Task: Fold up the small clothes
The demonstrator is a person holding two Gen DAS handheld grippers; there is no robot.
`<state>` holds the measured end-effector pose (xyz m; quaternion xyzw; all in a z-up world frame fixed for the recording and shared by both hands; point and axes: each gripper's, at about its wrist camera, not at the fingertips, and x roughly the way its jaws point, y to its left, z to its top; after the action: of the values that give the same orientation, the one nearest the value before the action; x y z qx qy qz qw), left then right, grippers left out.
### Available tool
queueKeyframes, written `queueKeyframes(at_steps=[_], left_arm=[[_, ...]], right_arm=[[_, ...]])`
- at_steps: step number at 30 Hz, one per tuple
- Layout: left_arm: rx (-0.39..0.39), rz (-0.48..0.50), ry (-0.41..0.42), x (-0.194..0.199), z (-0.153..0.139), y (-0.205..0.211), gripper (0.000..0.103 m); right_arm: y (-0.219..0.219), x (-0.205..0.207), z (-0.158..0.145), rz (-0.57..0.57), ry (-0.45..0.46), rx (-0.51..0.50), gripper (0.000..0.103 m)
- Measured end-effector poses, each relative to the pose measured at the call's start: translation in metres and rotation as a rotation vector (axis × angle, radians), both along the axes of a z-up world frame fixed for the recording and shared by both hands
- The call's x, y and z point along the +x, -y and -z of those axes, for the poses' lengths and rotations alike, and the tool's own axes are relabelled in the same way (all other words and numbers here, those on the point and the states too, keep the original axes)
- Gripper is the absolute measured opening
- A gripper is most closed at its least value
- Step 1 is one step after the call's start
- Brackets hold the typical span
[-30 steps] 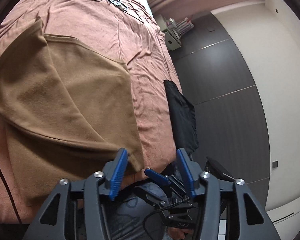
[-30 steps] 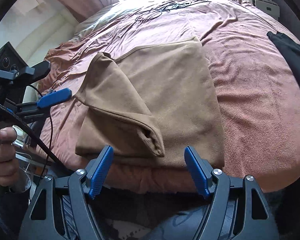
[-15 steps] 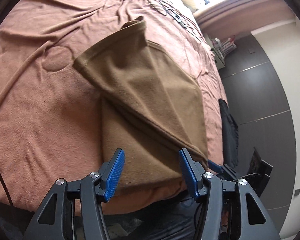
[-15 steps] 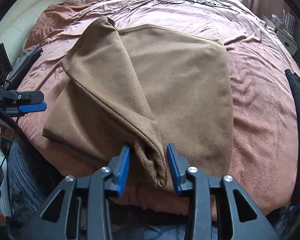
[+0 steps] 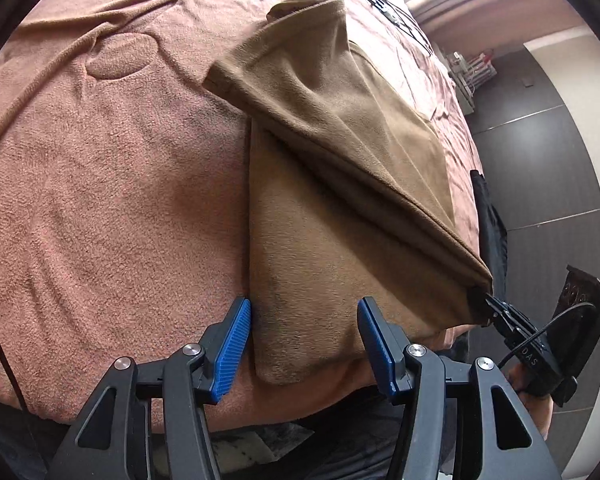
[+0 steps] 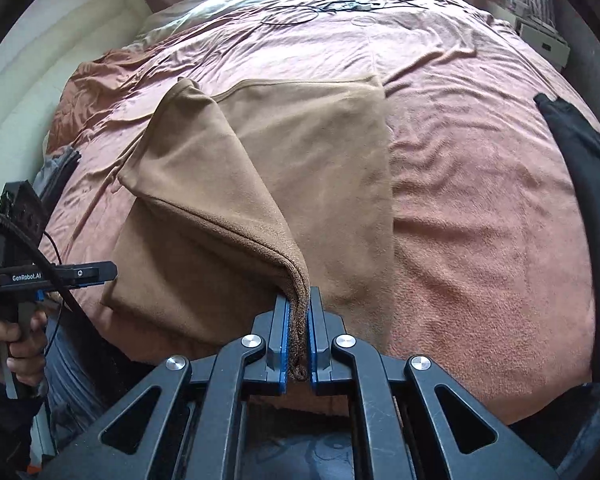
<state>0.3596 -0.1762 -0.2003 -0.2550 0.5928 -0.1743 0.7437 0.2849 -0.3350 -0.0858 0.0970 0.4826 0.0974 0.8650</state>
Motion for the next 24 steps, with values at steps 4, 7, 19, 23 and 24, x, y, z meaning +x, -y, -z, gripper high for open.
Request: queueKeyframes(at_steps=[4,7,19,23,24], left_arm=[[0.034,0.022,0.002,-0.003,0.005,0.006,0.049],[0.046,0.02,-0.012,-0.003,0.014,0.005,0.038],[0.01,0.027,-0.027,-0.011,0.016,-0.015,0.023],[0.012,0.032,-0.026,-0.01,0.018,-0.012,0.023],[0.01,0.031,-0.026,-0.01,0.018,-0.009,0.023]], right_arm=[[0.017,-0.002,0.012,0.021,-0.045,0.073,0.004],[0.021,0.002,0.017,0.025,-0.07,0.098,0.004],[0.017,-0.001,0.011,0.054,-0.039,0.021,0.004],[0.012,0.001,0.02,0.056,-0.058,-0.029,0.004],[0.007,0.0,0.018,0.042,-0.054,-0.059,0.004]])
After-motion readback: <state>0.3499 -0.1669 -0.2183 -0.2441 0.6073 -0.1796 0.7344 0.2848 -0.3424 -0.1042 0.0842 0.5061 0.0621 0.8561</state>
